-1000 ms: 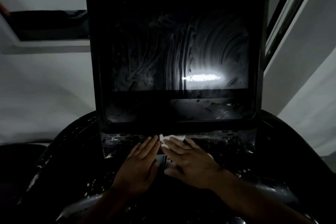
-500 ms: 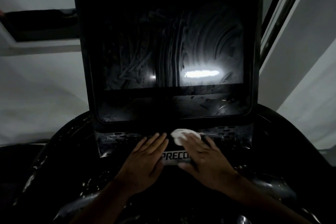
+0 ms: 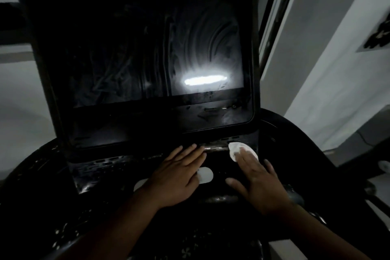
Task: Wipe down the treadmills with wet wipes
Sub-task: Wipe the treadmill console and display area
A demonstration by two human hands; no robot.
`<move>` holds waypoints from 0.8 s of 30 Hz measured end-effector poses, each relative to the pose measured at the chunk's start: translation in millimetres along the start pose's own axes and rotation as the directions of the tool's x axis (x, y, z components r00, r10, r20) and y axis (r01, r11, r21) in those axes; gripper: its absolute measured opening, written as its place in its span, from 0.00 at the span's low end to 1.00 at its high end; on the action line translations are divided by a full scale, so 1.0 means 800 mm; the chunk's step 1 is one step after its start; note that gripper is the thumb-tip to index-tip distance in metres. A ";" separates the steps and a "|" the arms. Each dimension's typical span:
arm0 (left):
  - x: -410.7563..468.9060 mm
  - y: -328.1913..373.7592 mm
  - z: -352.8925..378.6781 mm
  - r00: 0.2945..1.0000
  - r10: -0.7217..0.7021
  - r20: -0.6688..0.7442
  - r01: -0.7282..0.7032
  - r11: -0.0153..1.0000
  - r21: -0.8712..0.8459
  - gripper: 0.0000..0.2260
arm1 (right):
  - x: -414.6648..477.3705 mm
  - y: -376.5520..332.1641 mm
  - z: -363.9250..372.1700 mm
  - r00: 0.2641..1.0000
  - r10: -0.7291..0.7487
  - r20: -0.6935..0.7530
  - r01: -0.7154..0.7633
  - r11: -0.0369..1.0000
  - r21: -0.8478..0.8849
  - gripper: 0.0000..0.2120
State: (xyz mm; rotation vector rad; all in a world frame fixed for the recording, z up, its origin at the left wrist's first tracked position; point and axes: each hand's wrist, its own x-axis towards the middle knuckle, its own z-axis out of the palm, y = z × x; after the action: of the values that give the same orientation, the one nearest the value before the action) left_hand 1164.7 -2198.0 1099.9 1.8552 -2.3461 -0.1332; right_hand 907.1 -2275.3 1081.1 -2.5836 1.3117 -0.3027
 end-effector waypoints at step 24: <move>0.012 0.017 0.009 0.998 0.061 -0.028 -0.059 0.997 0.058 0.27 | -0.009 -0.023 -0.004 0.983 -0.139 0.118 0.117 0.977 0.181 0.39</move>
State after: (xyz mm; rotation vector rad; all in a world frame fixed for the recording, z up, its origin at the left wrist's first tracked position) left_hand 1147.9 -2204.5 1095.5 1.7960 -2.4072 -0.0324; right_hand 915.9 -2259.6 1089.0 -2.4985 1.0287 -0.2531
